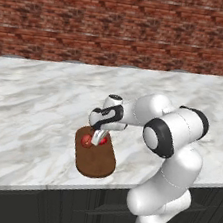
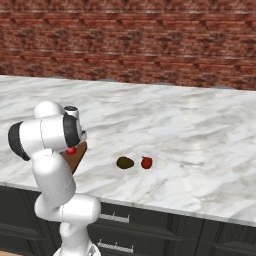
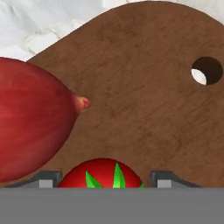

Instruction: Place the avocado, onion, tomato, and bell pepper on the cutting board.

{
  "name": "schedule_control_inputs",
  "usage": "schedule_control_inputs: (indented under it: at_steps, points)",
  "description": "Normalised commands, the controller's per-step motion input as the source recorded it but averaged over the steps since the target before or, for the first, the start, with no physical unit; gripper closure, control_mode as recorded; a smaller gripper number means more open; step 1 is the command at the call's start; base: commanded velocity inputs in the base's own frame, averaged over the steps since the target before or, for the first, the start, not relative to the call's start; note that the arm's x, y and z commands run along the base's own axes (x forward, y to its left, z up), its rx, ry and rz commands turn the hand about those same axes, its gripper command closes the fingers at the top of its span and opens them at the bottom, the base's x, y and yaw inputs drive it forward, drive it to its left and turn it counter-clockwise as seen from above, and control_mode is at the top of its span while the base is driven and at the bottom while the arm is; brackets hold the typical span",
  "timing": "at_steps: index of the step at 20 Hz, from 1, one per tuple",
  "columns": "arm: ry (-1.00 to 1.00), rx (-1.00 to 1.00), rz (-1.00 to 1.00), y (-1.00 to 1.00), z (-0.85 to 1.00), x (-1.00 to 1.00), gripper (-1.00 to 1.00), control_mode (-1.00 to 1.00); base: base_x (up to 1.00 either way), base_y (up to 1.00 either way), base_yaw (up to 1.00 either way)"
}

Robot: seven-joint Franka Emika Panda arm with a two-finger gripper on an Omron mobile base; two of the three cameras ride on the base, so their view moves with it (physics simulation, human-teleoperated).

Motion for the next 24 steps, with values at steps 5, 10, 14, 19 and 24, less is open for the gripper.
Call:
schedule_control_inputs:
  at_steps: [5,10,14,19,24]
  points:
    - [0.00,0.00,0.01,0.07,0.00,0.00,-1.00,-1.00,0.00,0.00,0.00]
    - [0.00,0.00,0.01,0.00,0.00,0.00,-1.00,-1.00,0.00,0.00,0.00]
    - [-0.05,0.00,0.01,0.00,0.26,-0.04,-1.00,-1.00,0.00,0.00,0.00]
    - [-0.11,0.00,0.01,0.00,0.58,-0.12,-1.00,-1.00,0.00,0.00,0.00]
    - [-0.14,0.00,0.00,0.00,0.59,-0.26,-1.00,-1.00,0.00,0.00,0.00]
